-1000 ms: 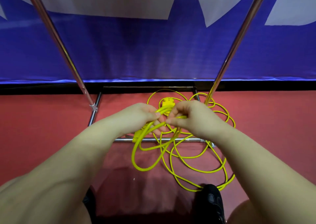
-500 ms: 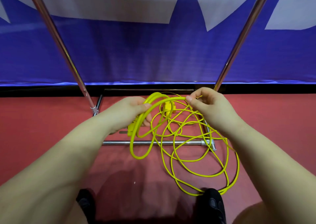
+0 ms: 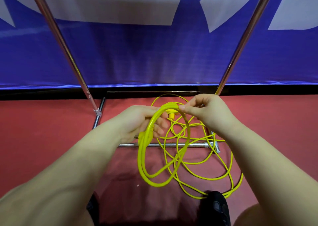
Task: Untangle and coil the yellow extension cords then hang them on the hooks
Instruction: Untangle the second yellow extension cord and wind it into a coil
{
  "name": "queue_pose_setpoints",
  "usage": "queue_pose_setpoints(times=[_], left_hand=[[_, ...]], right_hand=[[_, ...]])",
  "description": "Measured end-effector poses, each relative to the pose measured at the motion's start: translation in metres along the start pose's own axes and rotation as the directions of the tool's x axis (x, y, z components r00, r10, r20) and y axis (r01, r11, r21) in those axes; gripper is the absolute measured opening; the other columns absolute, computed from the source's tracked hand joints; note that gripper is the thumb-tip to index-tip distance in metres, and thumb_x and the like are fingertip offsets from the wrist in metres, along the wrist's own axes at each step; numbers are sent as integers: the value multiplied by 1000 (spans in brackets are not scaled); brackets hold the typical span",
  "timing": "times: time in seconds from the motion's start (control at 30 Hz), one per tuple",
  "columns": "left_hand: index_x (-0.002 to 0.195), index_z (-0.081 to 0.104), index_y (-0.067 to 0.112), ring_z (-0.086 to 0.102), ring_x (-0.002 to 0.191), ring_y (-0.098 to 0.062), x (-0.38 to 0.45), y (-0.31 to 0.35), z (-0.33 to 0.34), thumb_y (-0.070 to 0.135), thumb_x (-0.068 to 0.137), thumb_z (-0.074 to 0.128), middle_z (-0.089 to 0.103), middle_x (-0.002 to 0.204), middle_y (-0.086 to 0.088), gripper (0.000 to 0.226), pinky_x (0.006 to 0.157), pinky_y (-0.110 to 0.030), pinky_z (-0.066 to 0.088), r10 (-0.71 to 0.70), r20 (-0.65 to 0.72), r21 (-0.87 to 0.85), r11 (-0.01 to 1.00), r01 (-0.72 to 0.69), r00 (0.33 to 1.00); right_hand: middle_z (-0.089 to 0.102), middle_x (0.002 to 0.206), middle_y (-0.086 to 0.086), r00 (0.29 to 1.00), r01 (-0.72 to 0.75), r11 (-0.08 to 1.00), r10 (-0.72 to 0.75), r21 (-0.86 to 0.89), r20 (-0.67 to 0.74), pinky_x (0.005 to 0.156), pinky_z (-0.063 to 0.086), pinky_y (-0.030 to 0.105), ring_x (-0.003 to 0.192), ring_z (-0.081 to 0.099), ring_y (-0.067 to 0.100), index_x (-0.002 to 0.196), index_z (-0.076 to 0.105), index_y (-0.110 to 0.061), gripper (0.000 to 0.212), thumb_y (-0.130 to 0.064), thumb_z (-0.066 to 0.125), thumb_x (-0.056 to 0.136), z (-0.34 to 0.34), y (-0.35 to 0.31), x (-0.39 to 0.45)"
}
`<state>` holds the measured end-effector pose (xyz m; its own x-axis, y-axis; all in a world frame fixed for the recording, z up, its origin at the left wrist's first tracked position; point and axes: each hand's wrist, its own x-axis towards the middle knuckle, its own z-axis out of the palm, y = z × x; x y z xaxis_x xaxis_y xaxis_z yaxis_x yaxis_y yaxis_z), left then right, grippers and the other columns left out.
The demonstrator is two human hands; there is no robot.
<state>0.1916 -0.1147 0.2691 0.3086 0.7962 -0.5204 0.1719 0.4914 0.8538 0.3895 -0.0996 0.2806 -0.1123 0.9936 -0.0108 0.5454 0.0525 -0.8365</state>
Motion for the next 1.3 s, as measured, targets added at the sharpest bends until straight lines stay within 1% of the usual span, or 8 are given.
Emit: queue_pose_setpoints(times=[0.23,0.4,0.57,0.8,0.93,1.1,1.17,1.3], left_hand=[[100,61,11,63,58,-8,3,-5,-6,21,94,48,65,86,-7,17,44,-16,46,47,-37,82,996,-44,998],[110,64,8,61,74,-17,2,-8,-6,27,93,52,66,108,-16,29,45,-17,45,49,-97,249,968,-24,994],[87,64,12,56,46,-5,-5,-4,4,18,97,44,65,58,5,23,40,-14,40,82,20,193,977,-85,996],[87,58,13,44,44,-5,-8,-1,8,15,96,45,46,48,9,16,47,-18,41,111,102,164,978,-127,989],[82,53,14,45,42,-4,-8,5,0,14,97,41,46,52,7,20,41,-16,34,308,-115,118,948,-295,944],[82,52,16,45,40,-2,-8,13,-23,17,99,39,47,46,11,21,49,-20,43,330,-417,-195,878,-438,847],[82,50,18,47,41,-1,-9,16,-32,20,100,38,49,47,12,21,48,-19,44,294,-510,-299,821,-487,808],[81,52,18,52,45,-6,-10,15,-38,22,99,40,55,53,10,22,52,-26,42,309,-533,-191,863,-468,788]], right_hand=[[54,61,-10,1000,17,988,-19,-151,-16,56,37,22,54,47,4,70,62,-21,23,-38,78,70,6,0,0],[60,75,-7,996,87,960,-90,-268,2,62,38,29,69,51,5,69,56,-24,28,-40,78,69,12,-7,-6],[62,78,-2,994,106,953,-97,-286,44,66,43,32,73,56,13,78,61,-18,30,-41,78,69,18,-10,-11],[52,58,-6,993,-111,880,121,-462,-7,56,38,31,62,51,14,66,50,-17,58,-73,63,61,9,-7,-11],[66,73,7,959,-199,854,271,-481,85,72,49,36,74,61,25,74,59,-11,67,-77,45,73,3,6,-4],[58,103,11,828,-148,715,467,-684,309,71,44,27,93,55,26,106,60,-11,26,-30,46,95,3,24,-10],[63,113,12,785,-94,648,515,-756,344,75,46,28,102,58,27,115,61,-11,27,-21,45,95,5,24,-16],[69,102,14,892,-157,785,373,-599,255,74,51,33,90,66,30,107,57,-8,22,-19,58,88,8,31,-8]])
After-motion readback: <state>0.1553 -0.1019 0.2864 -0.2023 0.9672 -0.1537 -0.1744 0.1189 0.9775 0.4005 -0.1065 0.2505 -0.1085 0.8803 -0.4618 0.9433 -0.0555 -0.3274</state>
